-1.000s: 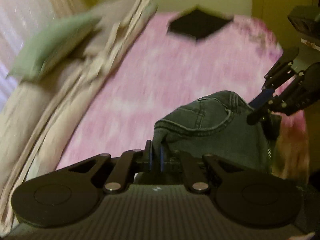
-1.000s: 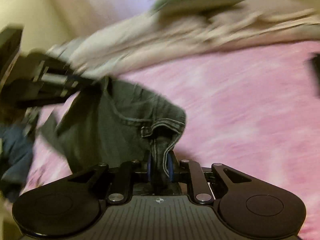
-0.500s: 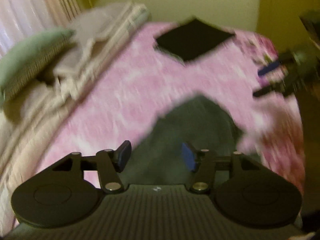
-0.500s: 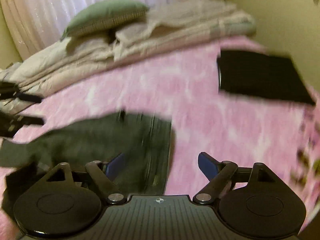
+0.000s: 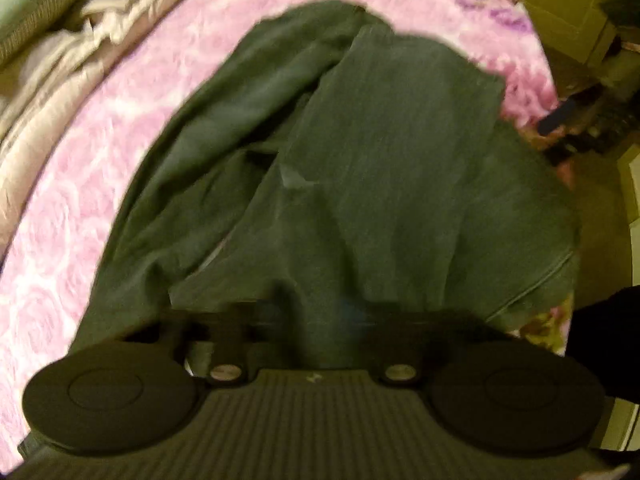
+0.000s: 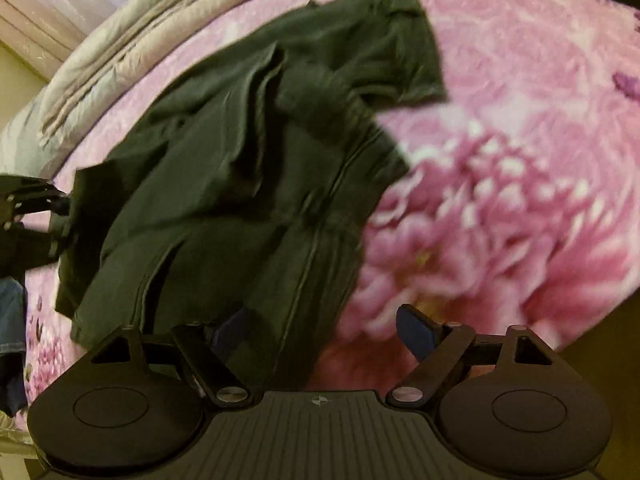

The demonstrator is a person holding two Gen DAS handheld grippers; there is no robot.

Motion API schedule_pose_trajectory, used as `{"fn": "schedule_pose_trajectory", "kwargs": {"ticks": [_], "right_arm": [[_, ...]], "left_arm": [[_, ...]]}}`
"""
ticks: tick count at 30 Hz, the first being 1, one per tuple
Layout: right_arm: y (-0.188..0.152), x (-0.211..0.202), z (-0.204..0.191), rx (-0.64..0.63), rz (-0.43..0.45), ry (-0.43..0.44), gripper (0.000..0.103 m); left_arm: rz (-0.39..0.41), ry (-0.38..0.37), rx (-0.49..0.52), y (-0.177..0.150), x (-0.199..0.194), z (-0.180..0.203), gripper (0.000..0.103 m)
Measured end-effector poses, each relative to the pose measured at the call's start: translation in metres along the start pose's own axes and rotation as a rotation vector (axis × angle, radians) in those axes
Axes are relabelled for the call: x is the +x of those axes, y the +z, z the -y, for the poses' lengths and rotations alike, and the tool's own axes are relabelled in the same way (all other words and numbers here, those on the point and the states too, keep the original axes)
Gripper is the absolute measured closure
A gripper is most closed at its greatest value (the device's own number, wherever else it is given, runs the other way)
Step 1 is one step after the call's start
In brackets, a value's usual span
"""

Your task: Fold clothes

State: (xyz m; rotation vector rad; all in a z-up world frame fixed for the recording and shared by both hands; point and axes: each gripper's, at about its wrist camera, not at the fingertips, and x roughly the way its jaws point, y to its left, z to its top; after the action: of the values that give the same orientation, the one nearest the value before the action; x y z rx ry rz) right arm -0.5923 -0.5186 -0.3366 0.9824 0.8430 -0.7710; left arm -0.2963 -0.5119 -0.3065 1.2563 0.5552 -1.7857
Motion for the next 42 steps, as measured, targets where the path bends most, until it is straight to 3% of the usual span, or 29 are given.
{"fn": "schedule_pose_trajectory", "kwargs": {"ticks": [3, 5, 12, 14, 16, 18, 20, 21, 23, 28, 31, 33, 36, 37, 38, 39, 40, 42], "right_arm": [[-0.014, 0.002, -0.008, 0.057, 0.001, -0.014, 0.019], [-0.024, 0.002, -0.012, 0.113, 0.006, -0.01, 0.019], [-0.043, 0.015, -0.028, 0.224, 0.017, 0.04, 0.019], [-0.045, 0.02, -0.027, 0.27, 0.02, 0.045, 0.019], [-0.047, 0.024, -0.024, 0.321, 0.024, 0.053, 0.019], [-0.045, 0.024, -0.019, 0.353, 0.016, 0.057, 0.02], [-0.041, 0.023, -0.014, 0.372, 0.002, 0.058, 0.059], [-0.036, 0.021, -0.009, 0.37, -0.012, 0.057, 0.064], [-0.023, 0.01, -0.001, 0.326, -0.023, 0.047, 0.089], [0.021, -0.049, 0.04, 0.128, 0.02, -0.103, 0.094], [0.044, -0.086, 0.067, 0.002, 0.07, -0.23, 0.103], [0.051, -0.1, 0.083, -0.031, 0.077, -0.322, 0.103], [0.059, -0.109, 0.116, 0.029, 0.081, -0.303, 0.103], [0.062, -0.11, 0.124, 0.041, 0.082, -0.286, 0.1], [0.065, -0.11, 0.131, 0.047, 0.085, -0.269, 0.081], [0.069, -0.108, 0.132, 0.037, 0.09, -0.253, 0.059], [0.074, -0.107, 0.133, 0.027, 0.1, -0.237, 0.016], [0.088, -0.1, 0.131, -0.009, 0.119, -0.188, 0.013]], "left_arm": [[0.055, 0.041, -0.065, -0.016, -0.03, -0.019, 0.098], [0.079, 0.114, -0.157, -0.036, -0.063, -0.044, 0.098], [-0.054, 0.324, -0.478, -0.136, -0.113, -0.113, 0.093], [-0.083, 0.37, -0.504, -0.151, -0.116, -0.108, 0.093], [-0.07, 0.381, -0.483, -0.154, -0.12, -0.089, 0.081], [-0.043, 0.385, -0.437, -0.152, -0.123, -0.065, 0.079], [0.003, 0.339, -0.38, -0.143, -0.124, -0.038, 0.074], [0.026, 0.293, -0.351, -0.136, -0.123, -0.023, 0.068], [0.064, 0.194, -0.284, -0.118, -0.115, 0.008, 0.064], [0.117, -0.01, -0.147, -0.06, -0.079, 0.081, 0.063], [0.139, -0.069, -0.136, -0.032, -0.064, 0.106, 0.063], [0.153, -0.107, -0.131, -0.014, -0.055, 0.122, 0.062], [0.139, -0.109, -0.141, 0.005, -0.042, 0.13, 0.058], [0.132, -0.097, -0.153, 0.011, -0.038, 0.125, 0.057], [0.125, -0.084, -0.166, 0.017, -0.033, 0.119, 0.057], [0.118, -0.065, -0.182, 0.022, -0.03, 0.111, 0.055], [0.112, -0.045, -0.198, 0.026, -0.027, 0.103, 0.054], [0.104, -0.005, -0.229, 0.036, -0.022, 0.089, 0.053]]}}
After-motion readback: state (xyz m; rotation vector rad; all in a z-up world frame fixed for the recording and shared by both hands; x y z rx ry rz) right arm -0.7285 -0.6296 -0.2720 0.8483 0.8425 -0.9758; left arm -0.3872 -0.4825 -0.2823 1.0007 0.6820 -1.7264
